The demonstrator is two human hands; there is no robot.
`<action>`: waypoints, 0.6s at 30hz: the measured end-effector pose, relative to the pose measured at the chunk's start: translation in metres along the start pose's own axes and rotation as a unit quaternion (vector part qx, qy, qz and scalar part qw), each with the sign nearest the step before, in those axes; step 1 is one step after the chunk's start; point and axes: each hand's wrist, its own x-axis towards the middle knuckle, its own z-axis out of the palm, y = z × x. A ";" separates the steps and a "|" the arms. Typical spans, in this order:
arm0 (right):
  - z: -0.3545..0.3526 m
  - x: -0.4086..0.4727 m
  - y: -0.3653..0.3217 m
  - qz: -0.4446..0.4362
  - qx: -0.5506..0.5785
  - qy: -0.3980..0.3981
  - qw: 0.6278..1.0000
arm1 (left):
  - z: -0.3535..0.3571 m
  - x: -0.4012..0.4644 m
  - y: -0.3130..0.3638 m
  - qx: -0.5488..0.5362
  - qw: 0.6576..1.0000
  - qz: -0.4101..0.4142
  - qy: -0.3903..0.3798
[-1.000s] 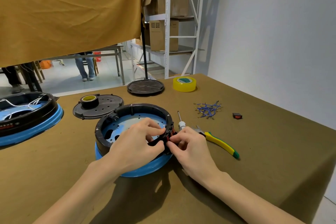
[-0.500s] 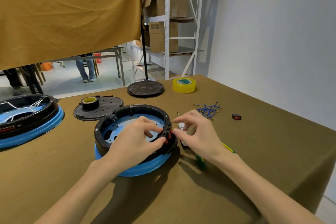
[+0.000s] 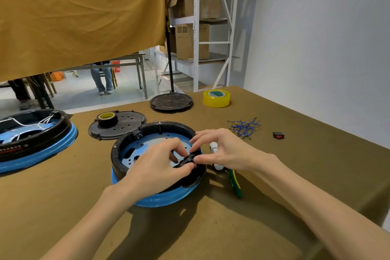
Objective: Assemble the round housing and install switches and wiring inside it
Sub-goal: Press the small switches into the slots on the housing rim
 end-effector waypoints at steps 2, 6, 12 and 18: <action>0.000 -0.001 0.000 -0.006 -0.001 0.004 1.000 | 0.003 0.000 0.000 0.007 1.000 -0.008 0.006; 0.003 -0.004 -0.001 0.009 0.017 0.002 1.000 | 0.006 0.002 0.001 0.028 0.999 -0.024 0.005; -0.019 -0.005 0.024 0.100 0.062 0.242 0.963 | 0.020 0.007 0.012 0.102 0.993 -0.032 0.059; -0.063 -0.032 0.102 0.383 -0.284 0.262 0.839 | 0.026 0.009 0.013 0.142 0.987 0.001 0.076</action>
